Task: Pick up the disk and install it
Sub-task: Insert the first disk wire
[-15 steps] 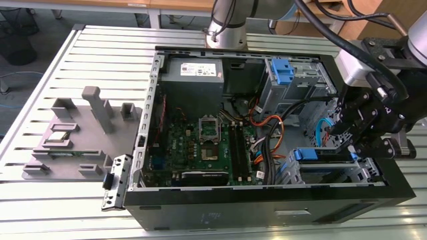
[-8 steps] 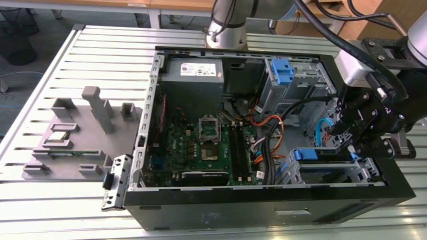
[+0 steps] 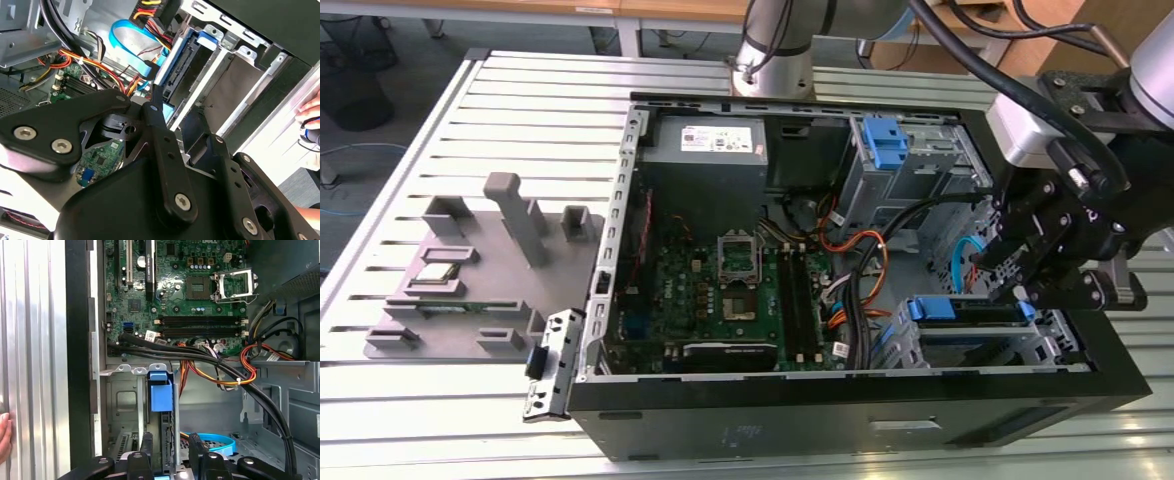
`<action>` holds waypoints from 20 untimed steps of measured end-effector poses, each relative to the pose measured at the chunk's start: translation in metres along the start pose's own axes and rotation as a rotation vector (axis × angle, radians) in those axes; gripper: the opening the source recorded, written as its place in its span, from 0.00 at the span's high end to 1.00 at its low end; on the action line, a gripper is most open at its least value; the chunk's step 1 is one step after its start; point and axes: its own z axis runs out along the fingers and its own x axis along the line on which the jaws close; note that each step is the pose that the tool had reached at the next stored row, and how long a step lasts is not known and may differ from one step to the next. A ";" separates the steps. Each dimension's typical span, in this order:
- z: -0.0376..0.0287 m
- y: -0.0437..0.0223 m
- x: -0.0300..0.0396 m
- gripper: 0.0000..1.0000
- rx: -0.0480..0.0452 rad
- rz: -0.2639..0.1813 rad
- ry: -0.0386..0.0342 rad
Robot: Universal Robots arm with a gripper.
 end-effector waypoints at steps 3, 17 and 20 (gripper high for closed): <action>0.0005 0.0002 -0.0045 0.58 0.0000 0.000 -0.0001; 0.0022 0.0012 -0.0240 0.58 0.0000 0.000 0.0000; 0.0023 0.0017 -0.0246 0.58 0.0001 0.000 -0.0003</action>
